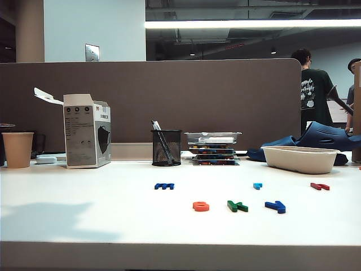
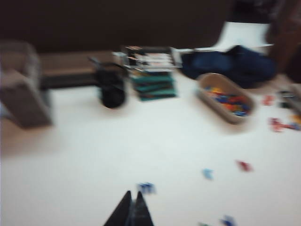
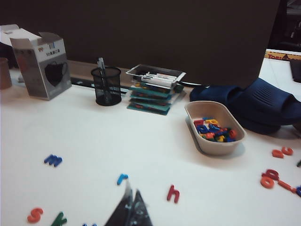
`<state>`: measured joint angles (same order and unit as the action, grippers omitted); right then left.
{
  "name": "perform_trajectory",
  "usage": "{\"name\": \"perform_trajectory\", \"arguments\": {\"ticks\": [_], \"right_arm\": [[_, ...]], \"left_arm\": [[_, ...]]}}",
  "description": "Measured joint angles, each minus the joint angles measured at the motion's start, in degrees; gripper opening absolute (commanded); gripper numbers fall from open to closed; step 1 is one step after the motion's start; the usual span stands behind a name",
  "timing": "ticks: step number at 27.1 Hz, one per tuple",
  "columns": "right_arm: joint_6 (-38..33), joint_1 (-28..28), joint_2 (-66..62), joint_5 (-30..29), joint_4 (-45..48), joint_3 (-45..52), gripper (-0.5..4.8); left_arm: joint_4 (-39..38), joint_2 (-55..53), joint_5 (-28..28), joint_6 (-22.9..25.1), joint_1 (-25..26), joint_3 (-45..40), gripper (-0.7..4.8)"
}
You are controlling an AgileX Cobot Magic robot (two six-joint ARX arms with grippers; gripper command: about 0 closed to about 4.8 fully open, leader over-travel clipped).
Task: Select the appropriate letters from the row of letter magnets placed on the table to arrange into the word "sky".
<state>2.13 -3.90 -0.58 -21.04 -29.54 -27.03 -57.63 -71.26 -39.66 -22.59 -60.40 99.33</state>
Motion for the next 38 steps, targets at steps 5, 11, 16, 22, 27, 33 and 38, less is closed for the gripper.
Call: {"name": "perform_trajectory", "arguments": {"ticks": [5, 11, 16, 22, 27, 33, 38], "right_arm": [[-3.5, 0.0, 0.0, 0.3, 4.4, 3.6, -0.08], [-3.8, 0.0, 0.0, 2.2, 6.0, 3.9, -0.08], [-3.8, 0.0, 0.0, 4.8, 7.1, 5.4, -0.08], [-3.9, 0.0, 0.0, 4.6, 11.7, 9.5, -0.08], [-3.9, -0.1, 0.0, 5.3, 14.5, 12.3, -0.08], [-4.0, -0.1, 0.0, 5.8, 15.6, 14.6, -0.08], [-4.0, -0.1, 0.1, 5.8, 16.2, 14.6, -0.08]], "left_arm": [[12.0, -0.2, 6.3, 18.5, 9.6, -0.6, -0.06], [19.1, 0.0, 20.0, 25.8, 24.3, -0.6, -0.05], [18.8, 0.3, 24.8, 30.7, 36.0, -0.6, -0.05], [11.8, 3.9, 33.6, 30.7, 50.9, -0.7, -0.05], [9.5, 14.3, 36.8, 30.7, 55.9, -6.6, -0.05], [10.1, 29.9, 37.2, 29.6, 55.9, -16.9, -0.05], [11.8, 40.0, 37.2, 28.6, 55.9, -25.1, -0.05]]}}
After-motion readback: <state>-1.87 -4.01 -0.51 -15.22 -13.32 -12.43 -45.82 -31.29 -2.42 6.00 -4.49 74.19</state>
